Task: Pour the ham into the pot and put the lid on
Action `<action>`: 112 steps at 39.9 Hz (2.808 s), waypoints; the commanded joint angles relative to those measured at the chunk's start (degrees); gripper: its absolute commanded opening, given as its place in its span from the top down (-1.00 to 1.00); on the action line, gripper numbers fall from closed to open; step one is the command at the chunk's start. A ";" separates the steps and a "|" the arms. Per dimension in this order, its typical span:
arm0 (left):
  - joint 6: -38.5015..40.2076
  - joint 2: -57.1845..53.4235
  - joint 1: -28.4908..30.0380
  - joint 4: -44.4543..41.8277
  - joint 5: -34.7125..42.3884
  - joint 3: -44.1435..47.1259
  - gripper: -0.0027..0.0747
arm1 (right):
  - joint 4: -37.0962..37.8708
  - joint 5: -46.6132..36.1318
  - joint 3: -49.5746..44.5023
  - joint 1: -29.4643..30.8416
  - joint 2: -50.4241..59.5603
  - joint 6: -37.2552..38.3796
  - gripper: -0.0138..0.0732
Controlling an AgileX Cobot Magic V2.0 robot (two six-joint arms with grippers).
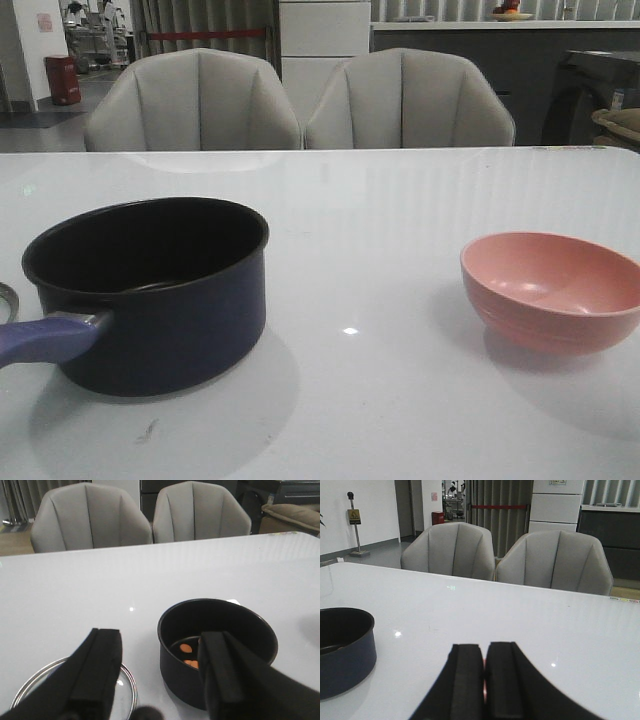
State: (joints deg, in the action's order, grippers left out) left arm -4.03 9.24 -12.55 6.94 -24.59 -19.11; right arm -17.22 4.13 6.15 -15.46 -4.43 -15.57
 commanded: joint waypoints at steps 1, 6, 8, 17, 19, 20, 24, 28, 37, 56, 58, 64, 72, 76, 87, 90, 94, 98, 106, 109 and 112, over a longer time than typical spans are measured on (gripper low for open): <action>2.42 4.40 -0.17 -0.79 3.25 -4.29 -0.10 | -0.32 -4.76 1.74 0.02 -0.57 -0.52 0.33; 4.67 10.04 -0.17 -4.54 -0.40 -9.93 -0.10 | -0.32 -4.71 1.74 0.02 -0.57 -0.52 0.33; 8.44 12.56 -0.17 -7.62 -2.42 -12.64 -0.11 | -0.32 -4.65 1.74 0.02 -0.57 -0.52 0.33; 15.96 26.85 -0.17 -16.00 -14.79 -22.38 -0.67 | -0.32 -4.48 1.74 0.02 -0.57 -0.52 0.33; 15.95 30.39 -0.17 -16.06 -17.58 -24.13 -0.74 | -0.32 -4.48 1.74 0.02 -0.57 -0.52 0.33; 16.13 32.43 -0.17 -16.11 -18.94 -24.80 -0.75 | -0.32 -4.48 1.74 0.02 -0.57 -0.52 0.33; 18.37 39.66 -0.17 -16.48 -22.49 -27.93 -0.75 | -0.32 -4.48 1.74 0.02 -0.57 -0.52 0.33; 18.87 46.42 -0.17 -16.48 -24.58 -30.61 -0.75 | -0.32 -4.48 1.74 0.02 -0.57 -0.52 0.33; 20.44 54.51 2.96 -15.62 -25.97 -35.05 -0.75 | -0.32 -4.48 1.74 0.02 -0.57 -0.52 0.33; 4.03 72.32 21.90 2.49 -34.41 -41.30 -0.75 | -0.32 -4.48 1.74 0.02 -0.57 -0.52 0.33; 4.03 74.06 21.90 2.12 -35.47 -42.54 -0.75 | -0.32 -4.48 1.74 0.02 -0.57 -0.52 0.33; 4.03 77.77 21.90 2.12 -35.79 -46.28 -0.75 | -0.32 -4.48 1.74 0.02 -0.57 -0.52 0.33; 4.03 83.16 21.77 2.12 -38.31 -51.27 -0.75 | -0.32 -4.48 1.74 0.02 -0.57 -0.52 0.33; 4.03 85.79 21.77 2.12 -39.92 -52.57 -0.75 | -0.32 -4.48 1.74 0.02 -0.57 -0.52 0.33; 4.03 88.85 21.77 1.41 -37.51 -53.18 -0.75 | -0.32 -4.48 1.74 0.02 -0.57 -0.52 0.33; 4.03 88.85 21.77 1.37 -36.30 -53.18 -0.75 | -0.32 -4.48 1.74 0.02 -0.57 -0.52 0.33; 4.03 88.88 21.77 1.37 -35.10 -53.18 -0.75 | -0.32 -4.48 1.74 0.02 -0.57 -0.52 0.33; 4.03 89.24 21.77 1.37 -34.10 -53.18 -0.75 | -0.32 -4.48 1.74 0.02 -0.57 -0.52 0.33; 4.03 92.21 21.77 0.32 -35.01 -53.18 -0.75 | -0.32 -4.48 1.74 0.02 -0.57 -0.52 0.33; 4.03 93.24 21.77 0.32 -35.15 -53.18 -0.75 | -0.32 -4.48 1.74 0.02 -0.57 -0.52 0.33; 4.03 93.78 21.52 0.44 -35.15 -53.18 -0.75 | -0.32 -4.48 1.74 0.02 -0.57 -0.52 0.33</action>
State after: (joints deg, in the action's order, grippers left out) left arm 0.00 104.83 9.23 7.02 -59.59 -70.77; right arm -17.32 4.13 6.15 -15.46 -4.43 -15.67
